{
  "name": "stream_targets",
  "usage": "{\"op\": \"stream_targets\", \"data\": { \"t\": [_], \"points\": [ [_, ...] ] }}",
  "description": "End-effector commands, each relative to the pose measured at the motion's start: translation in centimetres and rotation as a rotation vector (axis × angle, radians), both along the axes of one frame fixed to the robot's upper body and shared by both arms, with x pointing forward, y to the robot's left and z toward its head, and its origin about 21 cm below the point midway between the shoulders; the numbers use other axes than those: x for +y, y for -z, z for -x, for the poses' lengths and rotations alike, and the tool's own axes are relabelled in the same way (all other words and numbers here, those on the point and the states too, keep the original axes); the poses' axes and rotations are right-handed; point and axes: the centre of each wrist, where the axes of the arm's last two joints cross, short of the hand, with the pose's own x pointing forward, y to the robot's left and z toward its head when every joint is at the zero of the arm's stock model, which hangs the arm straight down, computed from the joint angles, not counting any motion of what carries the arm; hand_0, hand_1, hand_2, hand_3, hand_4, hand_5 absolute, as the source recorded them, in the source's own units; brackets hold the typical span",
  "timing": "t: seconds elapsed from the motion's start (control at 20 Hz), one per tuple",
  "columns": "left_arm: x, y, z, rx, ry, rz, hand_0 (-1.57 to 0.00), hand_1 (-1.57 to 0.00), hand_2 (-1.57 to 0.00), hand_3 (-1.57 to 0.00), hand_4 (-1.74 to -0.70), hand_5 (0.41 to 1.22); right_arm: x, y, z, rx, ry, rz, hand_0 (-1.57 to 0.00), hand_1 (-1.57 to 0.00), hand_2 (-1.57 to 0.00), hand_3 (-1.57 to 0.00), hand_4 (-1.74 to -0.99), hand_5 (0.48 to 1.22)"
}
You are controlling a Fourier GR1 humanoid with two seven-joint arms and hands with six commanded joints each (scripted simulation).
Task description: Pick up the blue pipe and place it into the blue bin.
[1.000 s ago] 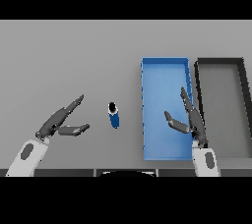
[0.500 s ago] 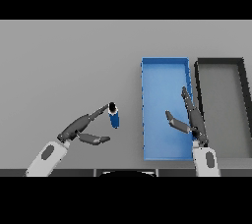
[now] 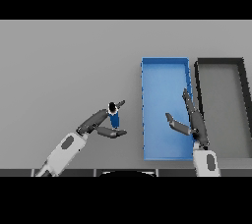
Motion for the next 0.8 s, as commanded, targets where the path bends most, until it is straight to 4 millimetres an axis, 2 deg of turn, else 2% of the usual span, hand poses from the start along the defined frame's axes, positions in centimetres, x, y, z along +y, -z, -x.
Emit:
{"op": "stream_targets", "data": {
  "t": [0.0,0.1,0.15,0.2,0.25,0.3,0.4,0.55,0.75],
  "points": [
    [-0.2,-0.1,-0.3,-0.001,0.002,0.034,0.00,0.00,0.00,0.00,-1.08,0.459,0.2,0.2,0.1,0.014,-0.002,-0.001,0.00,0.00,0.00,0.00,-1.264,0.598],
    [-0.7,0.5,-0.4,0.019,0.011,0.088,0.00,0.00,-0.02,-0.02,-1.11,0.507,0.0,0.1,-0.1,0.008,0.006,0.000,0.00,0.00,0.00,0.00,-1.267,0.600],
    [-1.1,0.7,-0.2,0.029,0.006,0.116,0.00,-0.03,-0.11,-0.10,-1.14,0.550,-0.1,0.1,-0.1,0.003,0.004,-0.005,0.00,0.00,0.00,0.00,-1.266,0.601],
    [-1.5,0.8,-0.4,0.047,-0.007,0.150,-0.02,-0.16,-0.29,-0.26,-1.21,0.607,0.1,0.1,-0.1,0.002,0.000,-0.006,0.00,0.00,0.00,0.00,-1.261,0.600],
    [-1.7,1.1,-0.6,0.069,-0.027,0.173,-0.19,-0.35,-0.48,-0.52,-1.25,0.730,0.0,0.1,0.0,0.001,0.007,-0.002,0.00,0.00,0.00,0.00,-1.260,0.600],
    [-2.1,1.1,-0.6,0.075,-0.044,0.193,-0.44,-0.59,-0.70,-0.72,-1.35,0.828,0.1,0.2,0.0,0.001,0.009,0.003,0.00,0.00,0.00,0.00,-1.259,0.602],
    [-2.5,1.2,-0.3,0.064,-0.056,0.209,-0.85,-0.94,-1.01,-1.00,-1.48,0.969,-0.2,0.2,0.0,0.000,0.006,0.000,0.00,0.00,0.00,0.00,-1.261,0.609],
    [-3.1,1.4,0.0,0.021,-0.054,0.221,-1.20,-1.25,-1.29,-1.21,-1.60,1.092,0.1,0.1,0.0,-0.003,-0.007,0.001,0.00,0.00,0.00,0.00,-1.260,0.614],
    [-3.7,1.0,0.2,-0.044,-0.040,0.239,-1.42,-1.44,-1.45,-1.37,-1.68,1.168,-0.1,0.0,-0.5,-0.001,-0.011,0.011,0.00,0.00,0.00,0.00,-1.250,0.622]
  ]
}}
